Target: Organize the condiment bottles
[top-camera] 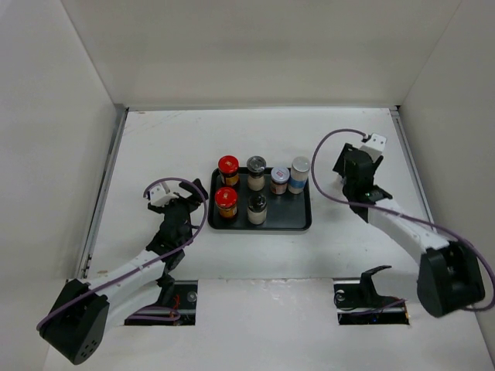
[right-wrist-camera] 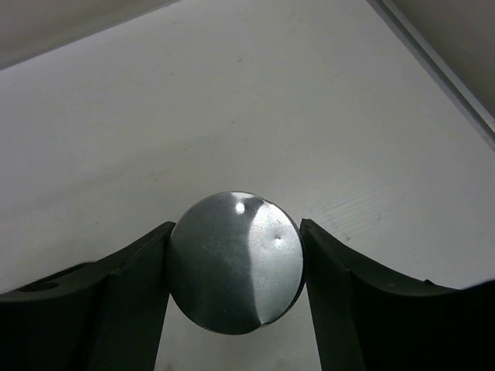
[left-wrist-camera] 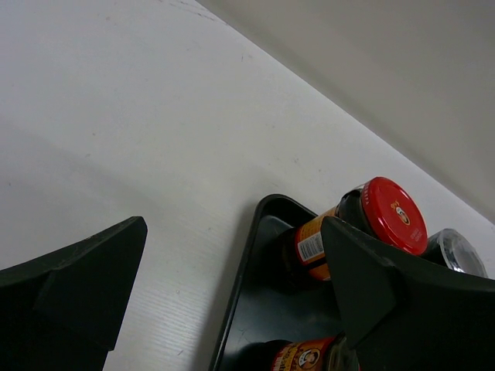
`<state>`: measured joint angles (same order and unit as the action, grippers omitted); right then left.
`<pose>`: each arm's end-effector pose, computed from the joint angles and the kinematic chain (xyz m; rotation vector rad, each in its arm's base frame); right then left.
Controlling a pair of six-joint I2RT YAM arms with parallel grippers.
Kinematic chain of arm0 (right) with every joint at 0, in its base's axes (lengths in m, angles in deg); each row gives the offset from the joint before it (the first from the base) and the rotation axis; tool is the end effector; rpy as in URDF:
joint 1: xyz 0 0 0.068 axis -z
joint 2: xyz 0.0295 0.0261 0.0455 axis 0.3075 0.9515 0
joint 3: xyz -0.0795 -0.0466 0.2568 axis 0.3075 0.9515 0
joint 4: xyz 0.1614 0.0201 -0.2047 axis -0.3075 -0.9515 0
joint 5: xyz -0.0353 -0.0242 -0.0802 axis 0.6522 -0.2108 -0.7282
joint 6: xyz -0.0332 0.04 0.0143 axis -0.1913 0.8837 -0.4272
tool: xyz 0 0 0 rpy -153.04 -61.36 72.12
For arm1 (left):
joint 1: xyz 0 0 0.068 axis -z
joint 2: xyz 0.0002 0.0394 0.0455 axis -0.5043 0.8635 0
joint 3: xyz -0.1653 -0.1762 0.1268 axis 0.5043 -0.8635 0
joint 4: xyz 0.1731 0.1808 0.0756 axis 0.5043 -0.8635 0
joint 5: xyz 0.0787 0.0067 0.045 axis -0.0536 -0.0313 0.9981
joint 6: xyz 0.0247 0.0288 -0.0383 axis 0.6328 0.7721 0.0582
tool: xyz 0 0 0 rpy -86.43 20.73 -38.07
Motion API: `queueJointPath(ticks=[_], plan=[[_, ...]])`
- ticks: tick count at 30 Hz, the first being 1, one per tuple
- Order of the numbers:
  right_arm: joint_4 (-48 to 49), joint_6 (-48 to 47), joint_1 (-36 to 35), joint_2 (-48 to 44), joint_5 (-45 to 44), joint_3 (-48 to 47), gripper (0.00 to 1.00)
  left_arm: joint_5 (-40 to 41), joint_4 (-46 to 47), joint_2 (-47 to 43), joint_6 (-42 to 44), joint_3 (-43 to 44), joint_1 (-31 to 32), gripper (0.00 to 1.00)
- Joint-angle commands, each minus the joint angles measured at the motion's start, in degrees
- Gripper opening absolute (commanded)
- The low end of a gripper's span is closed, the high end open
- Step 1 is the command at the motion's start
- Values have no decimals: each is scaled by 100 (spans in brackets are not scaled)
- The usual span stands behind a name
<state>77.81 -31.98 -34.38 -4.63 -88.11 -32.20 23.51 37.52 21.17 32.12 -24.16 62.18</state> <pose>0.2687 0.0573 0.2504 0.4389 1.8308 -0.2115 0.1593 -0.0700 0.1900 -0.6239 1.5075 -0.2804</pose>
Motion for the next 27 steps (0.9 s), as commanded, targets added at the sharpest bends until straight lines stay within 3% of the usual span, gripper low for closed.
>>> queueJointPath(ticks=[1,7,13,19,23,25,27], plan=[[-133,96,-728,-1215,-525,148,56,-52,217,-109,-51,-6,-31,99],[-1249,552,-2143,-2491,-807,491,58,-53,173,75,-33,91,-30,100],[-682,800,-3375,-2028,-526,518,59,-79,-108,163,19,319,-57,100],[567,440,-3622,-1140,-263,518,60,-53,-451,129,37,451,-197,100],[823,351,-3631,-735,-174,632,63,-114,-749,-117,28,548,-215,100],[955,351,-3631,-629,-139,737,69,-158,-1039,-170,20,714,-189,100],[999,325,-3631,-585,-87,808,81,-176,-1329,-109,-24,890,-189,100]])
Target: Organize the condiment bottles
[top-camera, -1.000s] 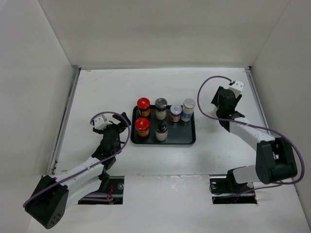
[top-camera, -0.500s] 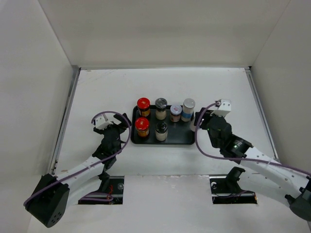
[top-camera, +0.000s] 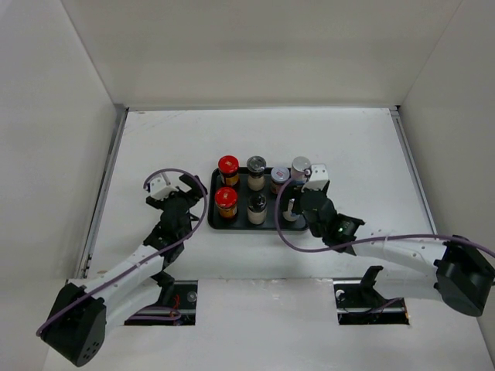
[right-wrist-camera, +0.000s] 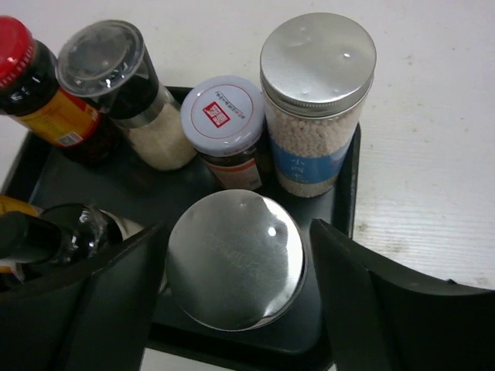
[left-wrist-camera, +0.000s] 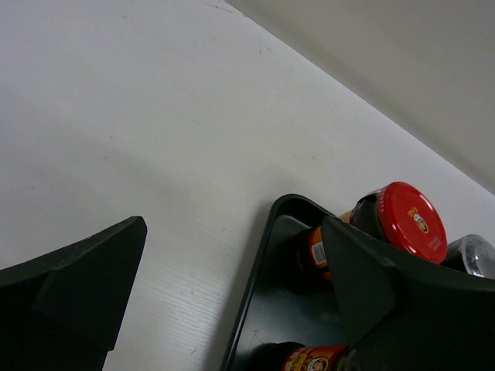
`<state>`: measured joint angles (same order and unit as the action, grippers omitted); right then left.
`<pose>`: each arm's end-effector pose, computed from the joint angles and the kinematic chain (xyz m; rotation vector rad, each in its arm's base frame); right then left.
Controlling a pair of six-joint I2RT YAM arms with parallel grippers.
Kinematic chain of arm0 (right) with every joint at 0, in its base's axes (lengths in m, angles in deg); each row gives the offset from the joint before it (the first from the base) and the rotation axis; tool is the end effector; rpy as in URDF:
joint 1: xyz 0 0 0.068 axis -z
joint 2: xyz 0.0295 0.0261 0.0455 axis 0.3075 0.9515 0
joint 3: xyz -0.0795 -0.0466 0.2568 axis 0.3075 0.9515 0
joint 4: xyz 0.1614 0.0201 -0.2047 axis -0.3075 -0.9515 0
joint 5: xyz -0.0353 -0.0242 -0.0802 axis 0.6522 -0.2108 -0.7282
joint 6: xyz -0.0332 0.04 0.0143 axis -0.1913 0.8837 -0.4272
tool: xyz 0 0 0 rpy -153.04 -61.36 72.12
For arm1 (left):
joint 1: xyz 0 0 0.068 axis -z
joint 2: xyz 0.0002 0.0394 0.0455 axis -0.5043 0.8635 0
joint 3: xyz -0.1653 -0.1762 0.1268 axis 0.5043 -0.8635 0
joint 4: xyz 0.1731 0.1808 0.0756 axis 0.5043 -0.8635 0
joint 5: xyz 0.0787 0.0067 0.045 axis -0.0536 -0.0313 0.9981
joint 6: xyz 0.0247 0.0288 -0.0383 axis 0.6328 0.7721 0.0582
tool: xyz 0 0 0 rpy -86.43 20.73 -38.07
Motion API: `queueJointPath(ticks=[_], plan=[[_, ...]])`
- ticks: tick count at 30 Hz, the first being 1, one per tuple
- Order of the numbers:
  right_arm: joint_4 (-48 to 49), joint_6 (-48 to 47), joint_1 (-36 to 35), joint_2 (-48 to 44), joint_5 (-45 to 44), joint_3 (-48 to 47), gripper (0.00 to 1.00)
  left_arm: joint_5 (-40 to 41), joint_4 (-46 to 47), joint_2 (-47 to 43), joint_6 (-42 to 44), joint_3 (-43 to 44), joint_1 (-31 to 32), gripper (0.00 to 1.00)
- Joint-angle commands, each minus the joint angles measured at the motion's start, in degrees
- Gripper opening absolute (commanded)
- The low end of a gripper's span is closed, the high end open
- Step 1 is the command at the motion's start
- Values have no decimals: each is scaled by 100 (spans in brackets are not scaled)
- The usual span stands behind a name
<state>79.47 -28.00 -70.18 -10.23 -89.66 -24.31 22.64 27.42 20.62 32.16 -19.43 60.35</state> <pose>0.1677 0.1808 0.2309 -0.0666 1.8846 0.2338 0.1676 -0.0689 0.2010 -0.6183 1.5738 -0.2141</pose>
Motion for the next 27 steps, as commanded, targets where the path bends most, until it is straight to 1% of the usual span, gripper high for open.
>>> queueJointPath(ticks=[1,2,3,7,9,11,17,19,21,27], plan=[[833,-90,-51,-51,60,45,89,-123,-460,24,-38,523,-23,100],[833,-116,-51,-121,25,71,99,-202,-627,112,-46,637,-49,100],[816,-143,-51,-218,-10,89,100,-263,-802,200,-55,760,-84,100],[780,-345,11,-823,-54,115,100,-457,-1619,420,-99,1288,-295,100],[780,-345,151,-1175,-80,168,100,-519,-1902,455,-195,1473,-383,100],[868,-249,423,-1614,-133,343,100,-624,-2130,464,-222,1648,-444,100],[1140,356,1117,-2362,-379,1020,100,-817,-2842,359,-231,2114,-331,100],[1141,647,1346,-2477,-441,1178,100,-1045,-3071,280,-240,2325,-260,100],[1071,876,1504,-2486,-467,1205,100,-1099,-3150,201,-240,2466,-146,100],[1097,973,1549,-2407,-494,1284,100,-950,-3247,209,-170,2765,91,100]])
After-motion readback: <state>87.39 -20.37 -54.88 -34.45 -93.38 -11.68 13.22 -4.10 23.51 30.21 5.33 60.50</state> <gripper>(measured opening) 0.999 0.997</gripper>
